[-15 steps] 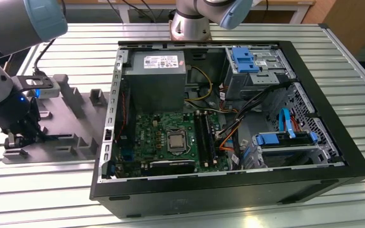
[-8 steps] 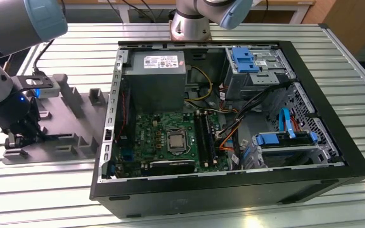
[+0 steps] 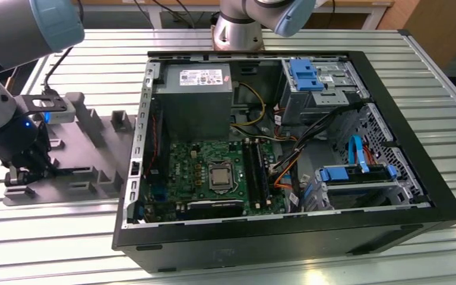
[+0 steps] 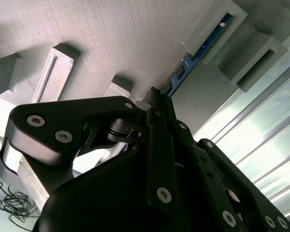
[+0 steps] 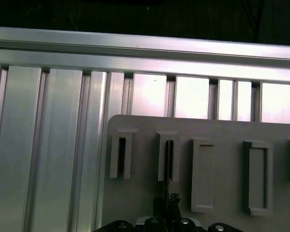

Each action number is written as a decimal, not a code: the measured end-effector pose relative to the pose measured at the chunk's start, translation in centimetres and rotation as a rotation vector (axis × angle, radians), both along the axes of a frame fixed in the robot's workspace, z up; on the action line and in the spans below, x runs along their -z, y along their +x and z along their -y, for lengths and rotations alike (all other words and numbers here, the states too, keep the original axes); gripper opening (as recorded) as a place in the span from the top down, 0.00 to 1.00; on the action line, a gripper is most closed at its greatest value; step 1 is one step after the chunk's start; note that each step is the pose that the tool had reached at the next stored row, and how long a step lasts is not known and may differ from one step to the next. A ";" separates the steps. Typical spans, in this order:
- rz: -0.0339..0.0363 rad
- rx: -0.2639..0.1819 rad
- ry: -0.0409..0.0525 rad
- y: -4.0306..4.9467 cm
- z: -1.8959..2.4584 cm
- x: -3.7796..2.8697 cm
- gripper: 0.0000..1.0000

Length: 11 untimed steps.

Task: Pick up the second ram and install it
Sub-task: 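Pick up the second ram and move it above second insertion slot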

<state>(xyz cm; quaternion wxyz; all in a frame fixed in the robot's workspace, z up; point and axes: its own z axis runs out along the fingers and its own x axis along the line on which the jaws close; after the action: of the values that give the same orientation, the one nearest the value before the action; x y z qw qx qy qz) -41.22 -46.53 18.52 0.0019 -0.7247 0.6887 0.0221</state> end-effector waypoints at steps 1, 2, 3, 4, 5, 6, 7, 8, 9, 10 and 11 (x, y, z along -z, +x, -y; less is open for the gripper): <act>0.0000 0.000 0.0000 0.00 0.00 0.00 0.86; 0.0001 0.000 0.0000 0.00 0.00 0.00 0.86; 0.0000 0.001 0.0000 0.00 0.00 0.00 0.86; 0.0000 0.001 0.0000 0.00 0.00 0.00 0.86; 0.0001 0.001 0.0001 0.00 0.00 -0.01 0.86; 0.0004 0.001 0.0003 0.00 0.00 -0.03 0.86; 0.0005 0.001 0.0003 0.01 0.00 -0.08 0.86; 0.0003 0.001 0.0003 0.00 0.00 -0.17 0.86; 0.0001 0.001 0.0000 0.00 0.00 -0.30 0.86; 0.0001 0.001 0.0001 0.00 0.00 -0.42 0.86; 0.0001 0.001 0.0000 0.00 0.00 -0.55 0.86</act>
<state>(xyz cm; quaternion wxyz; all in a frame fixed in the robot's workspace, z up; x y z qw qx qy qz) -41.22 -46.53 19.07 0.0019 -0.7245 0.6890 0.0220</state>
